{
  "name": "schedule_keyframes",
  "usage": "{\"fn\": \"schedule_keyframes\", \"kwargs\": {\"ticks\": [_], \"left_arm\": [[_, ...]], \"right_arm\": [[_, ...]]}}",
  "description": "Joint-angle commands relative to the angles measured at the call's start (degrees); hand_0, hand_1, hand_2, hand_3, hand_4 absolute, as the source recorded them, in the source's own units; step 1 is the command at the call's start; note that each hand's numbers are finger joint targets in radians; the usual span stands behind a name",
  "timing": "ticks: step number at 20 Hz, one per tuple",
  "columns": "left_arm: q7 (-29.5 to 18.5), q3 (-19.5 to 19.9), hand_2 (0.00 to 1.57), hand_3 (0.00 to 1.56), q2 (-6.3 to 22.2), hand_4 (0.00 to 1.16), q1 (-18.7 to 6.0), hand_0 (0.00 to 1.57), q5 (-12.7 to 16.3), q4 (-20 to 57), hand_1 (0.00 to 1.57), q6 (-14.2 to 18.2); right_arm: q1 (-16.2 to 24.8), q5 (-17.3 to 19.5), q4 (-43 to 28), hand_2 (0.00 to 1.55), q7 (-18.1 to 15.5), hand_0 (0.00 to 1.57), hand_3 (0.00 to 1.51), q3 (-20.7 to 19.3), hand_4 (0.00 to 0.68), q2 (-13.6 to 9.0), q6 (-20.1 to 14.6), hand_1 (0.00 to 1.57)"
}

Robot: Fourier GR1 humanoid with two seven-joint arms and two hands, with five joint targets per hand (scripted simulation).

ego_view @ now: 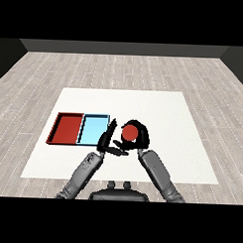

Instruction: Pick the red can and put it in the red box

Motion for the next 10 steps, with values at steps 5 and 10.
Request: {"fn": "schedule_keyframes", "kwargs": {"ticks": [5, 10], "left_arm": [[-1.71, -1.80, 0.00, 0.00, 0.00, 0.00, -3.75, 0.00, 3.21, 4.28, 0.00, 0.80], [-2.44, -1.69, 0.00, 0.00, 0.00, 0.00, -2.48, 0.00, 4.86, 5.03, 0.00, -0.70]], "right_arm": [[-2.99, -7.49, 2.85, 1.44, -2.24, 1.48, 1.40, 4.08, 0.644, 0.03, -2.94, 1.48], [-5.21, -8.60, 6.60, 1.45, -5.97, 1.51, 1.42, 6.78, 0.652, 0.03, -6.03, 1.51]]}}
